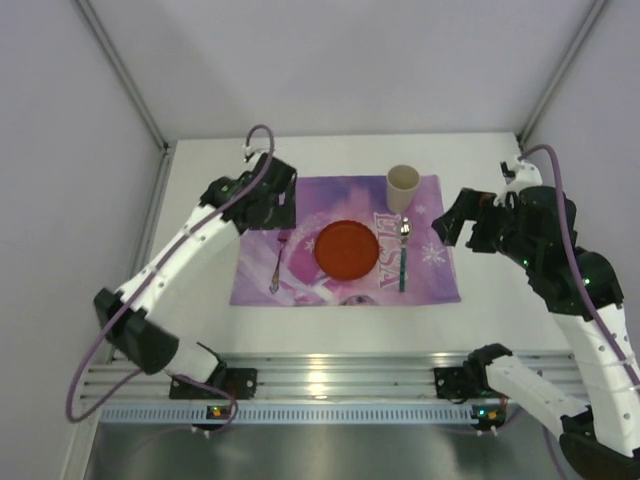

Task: Set the dinner table for one person

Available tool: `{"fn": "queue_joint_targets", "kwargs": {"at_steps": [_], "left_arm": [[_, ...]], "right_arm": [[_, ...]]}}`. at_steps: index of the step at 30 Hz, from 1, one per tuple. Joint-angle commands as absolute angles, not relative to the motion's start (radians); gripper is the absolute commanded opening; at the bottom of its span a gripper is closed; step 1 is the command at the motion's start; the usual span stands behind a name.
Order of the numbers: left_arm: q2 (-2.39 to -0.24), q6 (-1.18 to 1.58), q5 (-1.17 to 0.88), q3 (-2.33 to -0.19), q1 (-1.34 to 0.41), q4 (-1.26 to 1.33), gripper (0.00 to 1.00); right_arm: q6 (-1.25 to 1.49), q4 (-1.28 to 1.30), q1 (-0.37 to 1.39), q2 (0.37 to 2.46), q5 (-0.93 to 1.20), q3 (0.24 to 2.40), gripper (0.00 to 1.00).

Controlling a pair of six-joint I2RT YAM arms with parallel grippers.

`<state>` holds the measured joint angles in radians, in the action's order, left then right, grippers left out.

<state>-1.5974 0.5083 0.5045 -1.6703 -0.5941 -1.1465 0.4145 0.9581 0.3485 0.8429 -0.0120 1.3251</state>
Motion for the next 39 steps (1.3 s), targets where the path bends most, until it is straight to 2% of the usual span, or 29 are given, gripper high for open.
{"fn": "queue_joint_targets", "kwargs": {"at_steps": [1,3,5,8,17,39], "left_arm": [[-1.315,0.541,0.391,-1.389,-0.606,-0.924,0.98],[-1.144,0.592,0.419,-1.291,-0.604,-0.908,0.98],[-1.007,0.632,0.452,-1.189,-0.607,-0.916,0.98],[-0.913,0.658,0.500,-1.129,-0.607,-0.965,0.98],[-0.893,0.641,0.565,-1.083,-0.607,-1.034,0.98],[-0.877,0.667,0.623,-1.101,-0.606,-1.065,0.98]], "right_arm": [[0.396,0.928,0.341,0.845,0.017,1.288,1.00],[0.417,0.945,0.341,0.810,-0.031,1.221,1.00],[0.429,0.908,0.341,0.689,-0.034,1.084,1.00],[0.445,0.885,0.341,0.617,-0.040,1.017,1.00],[0.439,0.899,0.341,0.561,-0.058,0.959,1.00],[0.410,0.931,0.342,0.620,-0.052,1.055,1.00]]}}
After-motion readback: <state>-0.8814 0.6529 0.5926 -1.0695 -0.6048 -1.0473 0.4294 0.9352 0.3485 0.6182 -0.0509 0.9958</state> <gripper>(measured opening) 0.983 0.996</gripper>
